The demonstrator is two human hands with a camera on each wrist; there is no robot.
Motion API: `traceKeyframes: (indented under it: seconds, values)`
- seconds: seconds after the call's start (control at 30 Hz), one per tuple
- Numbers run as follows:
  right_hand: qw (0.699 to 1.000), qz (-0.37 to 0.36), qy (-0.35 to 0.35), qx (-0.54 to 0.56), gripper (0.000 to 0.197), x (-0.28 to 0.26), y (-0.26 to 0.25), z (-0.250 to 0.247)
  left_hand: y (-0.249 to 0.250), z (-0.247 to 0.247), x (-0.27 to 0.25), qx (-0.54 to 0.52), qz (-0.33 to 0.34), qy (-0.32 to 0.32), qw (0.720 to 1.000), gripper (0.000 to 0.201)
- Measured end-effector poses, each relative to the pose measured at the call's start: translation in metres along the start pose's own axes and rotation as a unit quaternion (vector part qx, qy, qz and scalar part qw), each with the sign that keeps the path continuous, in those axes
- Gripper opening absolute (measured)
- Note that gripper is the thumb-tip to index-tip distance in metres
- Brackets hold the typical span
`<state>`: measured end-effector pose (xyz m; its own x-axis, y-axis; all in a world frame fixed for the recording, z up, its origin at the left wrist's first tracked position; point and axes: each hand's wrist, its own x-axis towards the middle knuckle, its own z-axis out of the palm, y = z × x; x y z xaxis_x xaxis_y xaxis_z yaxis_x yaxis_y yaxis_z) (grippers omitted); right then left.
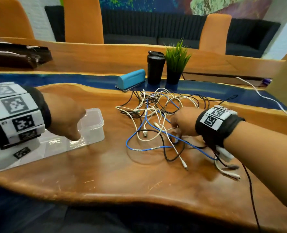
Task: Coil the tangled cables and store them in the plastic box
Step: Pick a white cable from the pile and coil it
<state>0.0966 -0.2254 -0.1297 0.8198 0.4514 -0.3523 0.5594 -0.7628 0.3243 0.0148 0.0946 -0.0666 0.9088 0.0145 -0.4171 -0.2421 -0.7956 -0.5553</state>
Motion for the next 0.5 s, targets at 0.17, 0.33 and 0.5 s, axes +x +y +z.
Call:
traceKeyframes:
  seconds: [0.17, 0.33, 0.5]
  values:
    - [0.999, 0.014, 0.021, 0.027, 0.016, -0.009, 0.009, 0.001, 0.002, 0.015, 0.002, 0.027, -0.008, 0.025, 0.999, 0.042]
    - [0.985, 0.105, 0.121, 0.063, 0.016, -0.038, 0.034, -0.029, 0.005, -0.008, 0.01, 0.034, -0.007, 0.008, 0.999, 0.047]
    - [0.893, 0.17, 0.367, 0.2, 0.019, -0.079, 0.061, -0.089, 0.008, -0.089, 0.002, -0.093, 0.065, 0.157, 0.981, 0.048]
